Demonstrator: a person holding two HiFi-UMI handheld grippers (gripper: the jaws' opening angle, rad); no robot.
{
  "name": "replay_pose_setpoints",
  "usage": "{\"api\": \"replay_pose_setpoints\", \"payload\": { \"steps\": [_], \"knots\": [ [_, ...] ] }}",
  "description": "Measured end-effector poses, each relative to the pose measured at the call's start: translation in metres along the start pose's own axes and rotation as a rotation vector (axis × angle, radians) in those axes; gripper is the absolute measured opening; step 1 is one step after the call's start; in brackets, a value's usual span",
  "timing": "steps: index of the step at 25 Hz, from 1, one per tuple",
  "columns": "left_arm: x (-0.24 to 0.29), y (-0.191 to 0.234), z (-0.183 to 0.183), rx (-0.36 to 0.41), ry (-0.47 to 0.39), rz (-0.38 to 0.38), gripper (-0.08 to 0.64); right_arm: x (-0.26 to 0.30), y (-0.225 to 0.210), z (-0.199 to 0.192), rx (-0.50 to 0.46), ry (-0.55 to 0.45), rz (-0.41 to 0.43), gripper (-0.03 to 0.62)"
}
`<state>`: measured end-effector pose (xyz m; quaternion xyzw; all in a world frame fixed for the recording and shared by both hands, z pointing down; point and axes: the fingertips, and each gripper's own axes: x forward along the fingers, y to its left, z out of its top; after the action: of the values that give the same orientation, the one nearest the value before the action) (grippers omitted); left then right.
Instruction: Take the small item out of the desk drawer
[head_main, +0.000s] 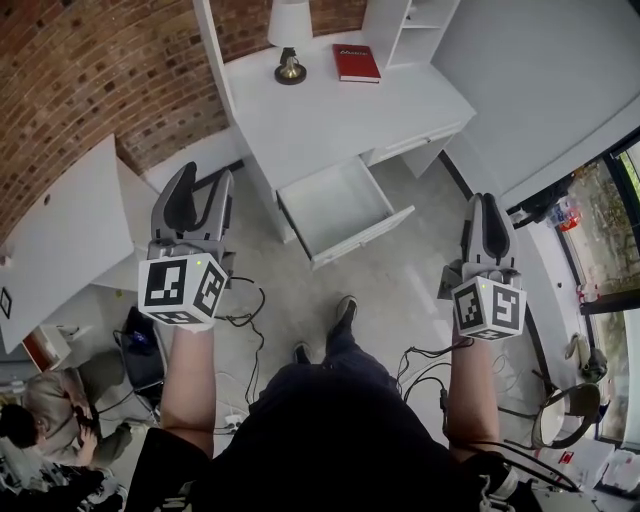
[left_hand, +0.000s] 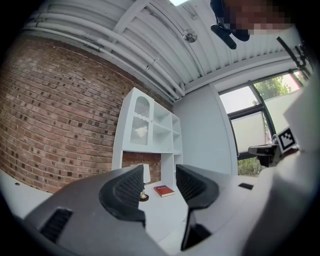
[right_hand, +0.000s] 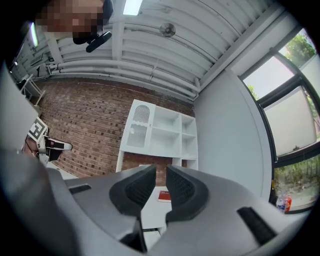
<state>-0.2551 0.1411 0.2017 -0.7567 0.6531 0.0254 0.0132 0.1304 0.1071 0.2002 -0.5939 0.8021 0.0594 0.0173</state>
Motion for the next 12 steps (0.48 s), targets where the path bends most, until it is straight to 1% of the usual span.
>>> {"api": "replay_pose_setpoints", "payload": {
  "steps": [7,12],
  "knots": [
    [0.049,-0.006,-0.014,0.007,0.034,0.035,0.202,0.058,-0.017,-0.022,0.019,0.004,0.06,0.074],
    [0.092,-0.023,-0.028,0.019,0.068,0.046,0.202,0.099,-0.038,-0.045,0.058,0.02,0.094,0.077]
  ]
}}
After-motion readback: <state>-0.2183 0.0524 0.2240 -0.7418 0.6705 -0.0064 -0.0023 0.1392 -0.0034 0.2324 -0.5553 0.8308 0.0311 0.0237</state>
